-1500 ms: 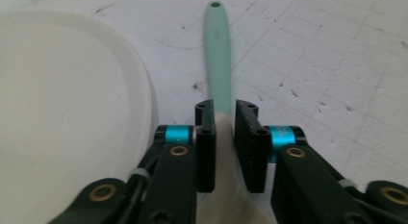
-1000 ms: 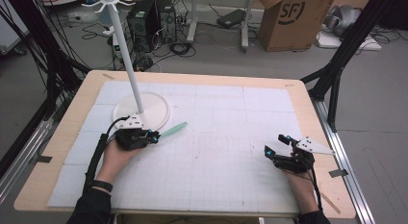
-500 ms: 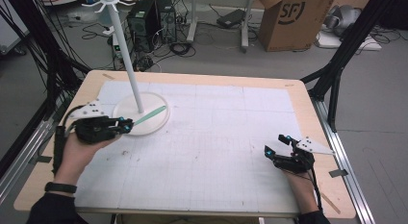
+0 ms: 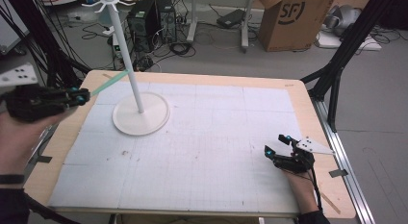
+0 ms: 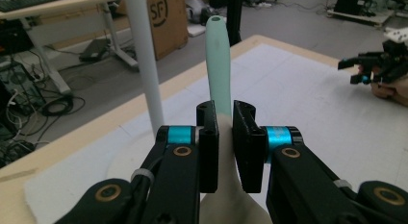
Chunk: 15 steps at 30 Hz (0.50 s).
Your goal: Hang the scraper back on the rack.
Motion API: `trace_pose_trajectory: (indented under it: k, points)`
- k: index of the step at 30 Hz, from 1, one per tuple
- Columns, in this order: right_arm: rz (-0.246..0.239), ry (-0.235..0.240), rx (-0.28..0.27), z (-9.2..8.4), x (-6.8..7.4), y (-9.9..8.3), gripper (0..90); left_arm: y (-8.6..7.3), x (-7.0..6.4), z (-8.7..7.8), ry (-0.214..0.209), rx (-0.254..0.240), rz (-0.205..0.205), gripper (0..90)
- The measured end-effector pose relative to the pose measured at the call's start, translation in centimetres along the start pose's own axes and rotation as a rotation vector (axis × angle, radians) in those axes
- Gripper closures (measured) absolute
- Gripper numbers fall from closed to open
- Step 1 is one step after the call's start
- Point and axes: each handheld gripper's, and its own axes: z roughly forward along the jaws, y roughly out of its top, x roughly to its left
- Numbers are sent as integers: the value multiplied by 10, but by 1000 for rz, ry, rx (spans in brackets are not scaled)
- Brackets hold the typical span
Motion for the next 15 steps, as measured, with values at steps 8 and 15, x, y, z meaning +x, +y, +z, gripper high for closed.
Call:
trace_pose_trajectory:
  k: [8, 15]
  points:
    - [-2, 2, -2, 0, 0, 0, 193, 33, 8, -28, 33, -27, -3, 815]
    - [3, 2, -1, 0, 0, 0, 194, 54, 11, -45, 57, -15, 4, 815]
